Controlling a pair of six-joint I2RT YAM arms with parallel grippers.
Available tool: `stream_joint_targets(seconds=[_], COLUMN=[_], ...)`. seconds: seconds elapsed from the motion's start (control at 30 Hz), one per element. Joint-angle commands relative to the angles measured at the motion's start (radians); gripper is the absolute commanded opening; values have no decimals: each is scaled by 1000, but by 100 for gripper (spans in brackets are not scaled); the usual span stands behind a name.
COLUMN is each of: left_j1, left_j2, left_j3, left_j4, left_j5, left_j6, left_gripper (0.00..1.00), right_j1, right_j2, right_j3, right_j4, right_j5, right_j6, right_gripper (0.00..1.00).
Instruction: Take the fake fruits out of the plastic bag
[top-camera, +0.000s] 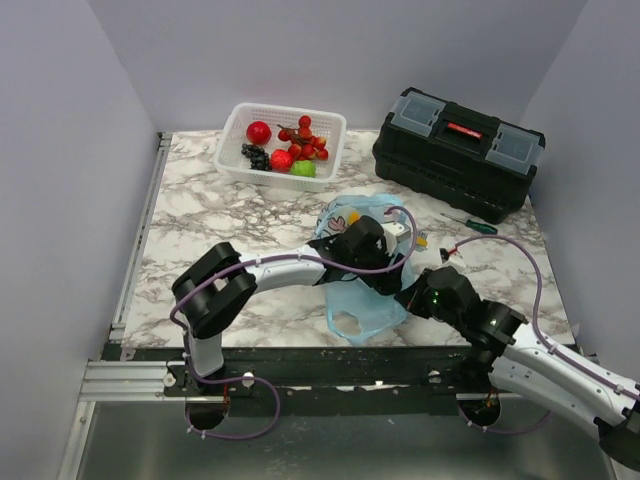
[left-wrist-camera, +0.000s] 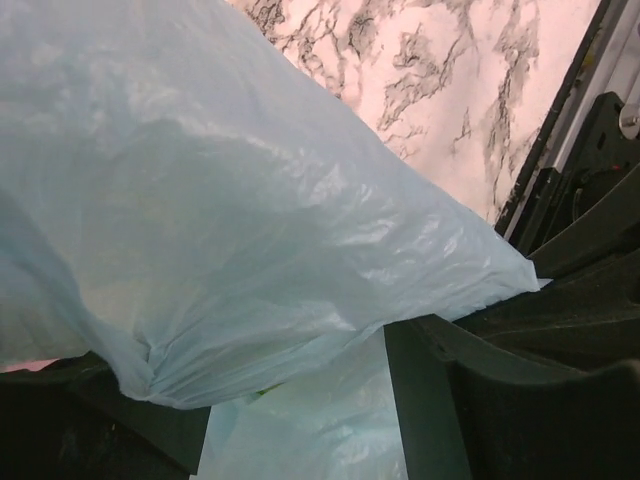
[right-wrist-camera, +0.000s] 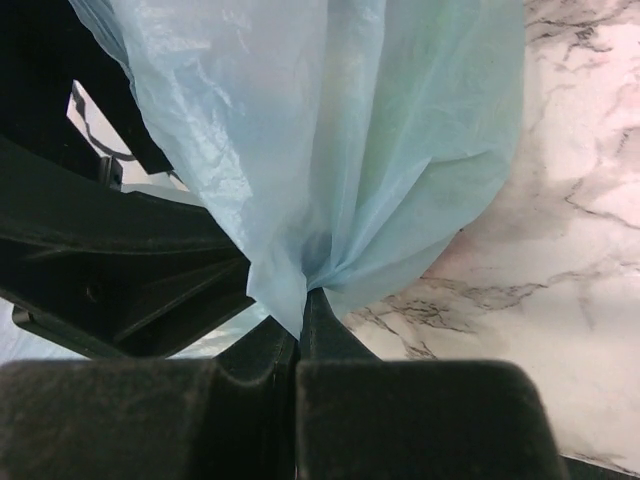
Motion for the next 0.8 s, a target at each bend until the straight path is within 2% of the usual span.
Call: stream_joint_targets(seconds=[0.0, 0.27, 0.37, 0.53, 0.77], left_j1=[-48, -71, -70, -71, -68], left_j2=[41, 115, 152, 131, -15], left_j3=[15, 13, 16, 14, 25], left_j4=[13, 0, -9, -38, -100], left_j5=[-12, -94, -133, -159, -178], left_j6=[19, 15, 12, 18, 42], left_gripper=[64, 64, 61, 42, 20], right_j1=[5, 5, 5, 6, 5], right_j2=[-33, -53, -61, -76, -62], right_j3=[-20, -40, -49, -60, -74], right_j4=[-28, -45, -51, -62, -55], right_j5=[21, 21, 19, 24, 34], right_j6=[21, 36, 40, 43, 52], right_gripper=[1, 1, 1, 1, 1])
